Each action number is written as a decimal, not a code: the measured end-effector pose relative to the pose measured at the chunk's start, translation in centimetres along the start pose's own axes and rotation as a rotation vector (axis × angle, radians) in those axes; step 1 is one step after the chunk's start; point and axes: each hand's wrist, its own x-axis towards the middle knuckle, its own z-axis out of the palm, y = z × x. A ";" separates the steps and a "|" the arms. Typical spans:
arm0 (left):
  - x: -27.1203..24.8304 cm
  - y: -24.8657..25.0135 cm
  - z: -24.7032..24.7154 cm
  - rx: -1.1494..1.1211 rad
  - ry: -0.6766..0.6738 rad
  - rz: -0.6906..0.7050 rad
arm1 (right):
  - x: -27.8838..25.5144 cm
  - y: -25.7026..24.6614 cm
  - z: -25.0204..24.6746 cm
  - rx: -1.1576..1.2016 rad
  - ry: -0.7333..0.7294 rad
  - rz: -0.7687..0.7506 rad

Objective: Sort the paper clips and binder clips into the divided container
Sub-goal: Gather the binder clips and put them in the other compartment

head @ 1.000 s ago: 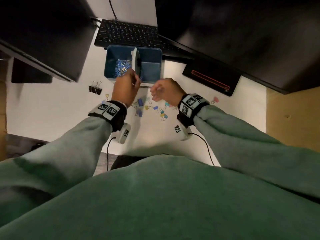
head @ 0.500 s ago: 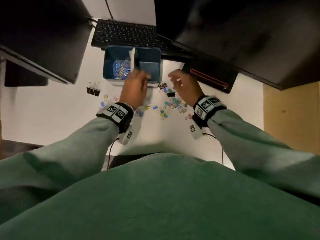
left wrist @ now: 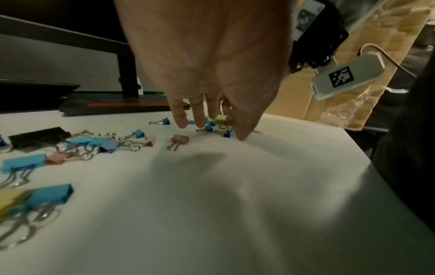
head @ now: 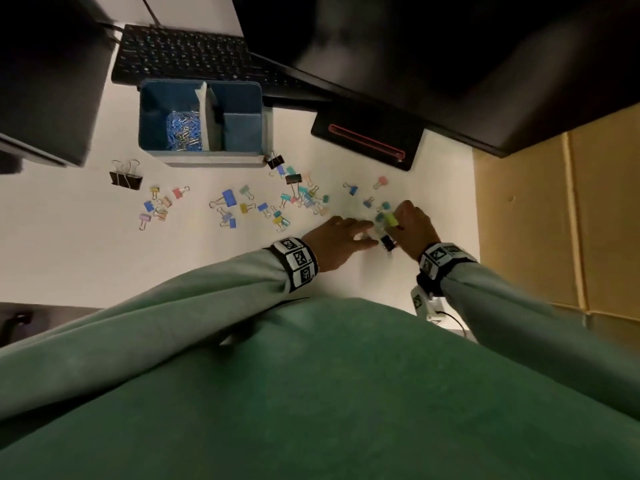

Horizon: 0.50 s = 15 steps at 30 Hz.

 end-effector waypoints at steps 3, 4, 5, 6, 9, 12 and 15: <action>-1.4 -0.8 0.7 0.016 0.023 -0.047 | 0.4 -2.1 1.1 0.050 -0.036 -0.069; -2.2 -1.3 0.8 0.038 0.002 -0.082 | 0.4 -2.9 1.4 0.082 -0.055 -0.086; -3.0 -1.9 1.0 0.045 -0.001 -0.108 | 0.5 -3.5 1.5 0.131 -0.079 -0.099; -3.8 -2.4 1.0 0.034 0.008 -0.131 | 0.5 -4.0 1.6 0.198 -0.107 -0.102; -5.8 -3.5 0.8 0.027 0.015 -0.191 | 0.5 -4.5 1.5 0.393 -0.148 -0.068; -6.2 -4.0 0.4 -0.009 0.090 -0.272 | 1.0 -3.4 0.9 0.388 -0.098 -0.066; -4.6 -3.8 -0.4 -0.072 0.222 -0.334 | 1.2 -2.2 0.5 0.167 -0.086 -0.177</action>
